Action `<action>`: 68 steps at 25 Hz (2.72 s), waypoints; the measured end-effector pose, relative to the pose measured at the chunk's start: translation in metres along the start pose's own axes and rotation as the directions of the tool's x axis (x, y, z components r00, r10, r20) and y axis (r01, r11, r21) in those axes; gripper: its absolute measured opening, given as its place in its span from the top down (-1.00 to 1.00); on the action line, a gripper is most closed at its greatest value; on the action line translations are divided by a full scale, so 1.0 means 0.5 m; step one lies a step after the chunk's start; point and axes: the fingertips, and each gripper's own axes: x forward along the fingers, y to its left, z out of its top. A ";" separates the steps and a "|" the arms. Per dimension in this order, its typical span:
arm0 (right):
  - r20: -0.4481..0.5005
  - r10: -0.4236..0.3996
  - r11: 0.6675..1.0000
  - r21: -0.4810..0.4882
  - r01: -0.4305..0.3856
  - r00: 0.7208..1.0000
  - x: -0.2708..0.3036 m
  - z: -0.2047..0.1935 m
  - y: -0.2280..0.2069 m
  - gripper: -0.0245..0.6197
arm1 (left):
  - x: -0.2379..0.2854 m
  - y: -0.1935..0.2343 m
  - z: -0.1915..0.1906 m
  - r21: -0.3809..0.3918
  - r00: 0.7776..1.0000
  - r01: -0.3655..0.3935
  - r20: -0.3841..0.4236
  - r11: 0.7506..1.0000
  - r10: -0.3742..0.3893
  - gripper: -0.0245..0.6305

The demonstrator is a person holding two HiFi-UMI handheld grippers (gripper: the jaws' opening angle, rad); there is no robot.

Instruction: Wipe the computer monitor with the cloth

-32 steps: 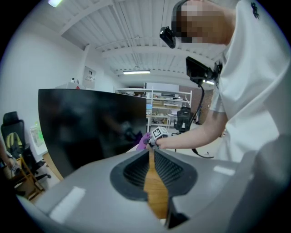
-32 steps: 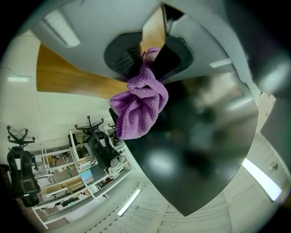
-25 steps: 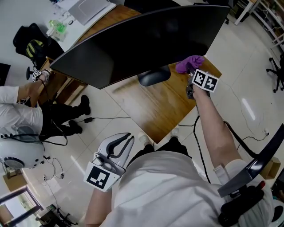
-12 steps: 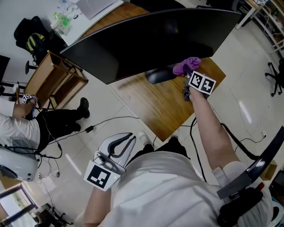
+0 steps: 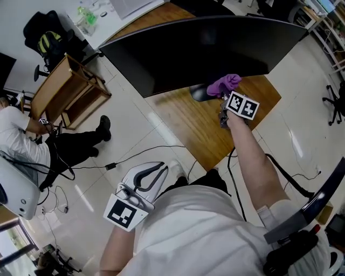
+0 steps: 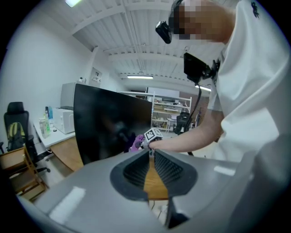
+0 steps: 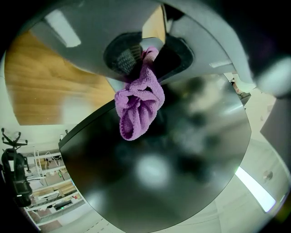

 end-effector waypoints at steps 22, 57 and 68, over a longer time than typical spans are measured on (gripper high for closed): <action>-0.103 0.130 0.986 -0.086 -0.140 0.986 0.069 -0.130 0.243 0.78 | -0.126 0.045 -0.054 -0.048 0.995 -0.088 0.031 0.995 0.090 0.75; -0.225 0.340 0.924 -0.100 -0.369 0.913 0.114 -0.235 0.552 0.78 | -0.209 0.101 -0.091 -0.126 0.973 -0.206 0.075 0.970 0.217 0.75; -0.199 0.370 0.912 -0.107 -0.396 0.907 0.084 -0.190 0.595 0.78 | -0.204 0.106 -0.089 -0.100 0.978 -0.176 0.095 0.979 0.186 0.75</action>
